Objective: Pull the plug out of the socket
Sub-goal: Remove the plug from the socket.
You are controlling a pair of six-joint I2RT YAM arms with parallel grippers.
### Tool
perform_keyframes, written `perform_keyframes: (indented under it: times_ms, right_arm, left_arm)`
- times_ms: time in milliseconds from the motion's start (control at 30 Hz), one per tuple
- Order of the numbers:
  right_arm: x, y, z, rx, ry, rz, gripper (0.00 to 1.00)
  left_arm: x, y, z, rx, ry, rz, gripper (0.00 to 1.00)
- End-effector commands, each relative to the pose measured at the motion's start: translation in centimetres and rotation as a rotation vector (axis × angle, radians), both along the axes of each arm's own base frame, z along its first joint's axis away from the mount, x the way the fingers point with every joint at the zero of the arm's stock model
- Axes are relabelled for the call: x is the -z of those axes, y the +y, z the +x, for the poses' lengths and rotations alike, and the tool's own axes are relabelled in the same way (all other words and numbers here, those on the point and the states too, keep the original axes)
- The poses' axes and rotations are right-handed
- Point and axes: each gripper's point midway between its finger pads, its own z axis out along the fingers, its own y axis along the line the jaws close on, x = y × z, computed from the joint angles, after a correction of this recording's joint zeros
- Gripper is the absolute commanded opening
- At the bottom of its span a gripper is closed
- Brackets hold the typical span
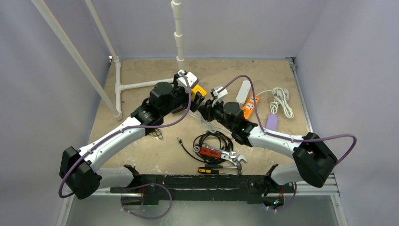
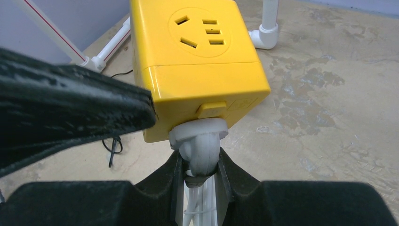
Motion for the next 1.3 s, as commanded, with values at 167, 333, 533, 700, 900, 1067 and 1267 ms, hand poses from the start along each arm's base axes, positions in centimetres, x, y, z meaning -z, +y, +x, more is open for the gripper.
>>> perform_keyframes:
  times_ms: [167,333,533,700,900,1067,1267]
  right_arm:
    - [-7.3,0.5,0.4,-0.001,-0.157,0.132,0.00]
    - [-7.6,0.8,-0.1,-0.034,-0.173,0.131,0.00]
    - [-7.9,1.2,-0.6,-0.050,-0.196,0.119,0.00]
    - [-7.9,1.8,-1.0,-0.067,-0.206,0.108,0.00]
    - [-7.7,2.2,-1.2,-0.071,-0.207,0.099,0.00]
    - [-7.8,2.4,-1.4,-0.078,-0.210,0.097,0.00]
    - [-7.7,2.6,-1.5,-0.087,-0.208,0.094,0.00]
  left_arm:
    - [2.1,-0.5,-0.4,0.044,0.047,0.074,0.67]
    - [2.9,-0.3,0.1,0.014,0.068,0.092,0.68]
    - [2.8,-0.5,0.1,0.011,0.078,0.066,0.67]
    - [3.1,-0.8,0.0,0.021,0.103,0.047,0.59]
    - [2.7,-1.1,0.2,0.021,0.116,-0.019,0.56]
    - [2.9,-1.4,0.4,0.025,0.142,-0.063,0.60]
    - [2.5,-1.4,0.2,0.036,0.135,-0.090,0.68]
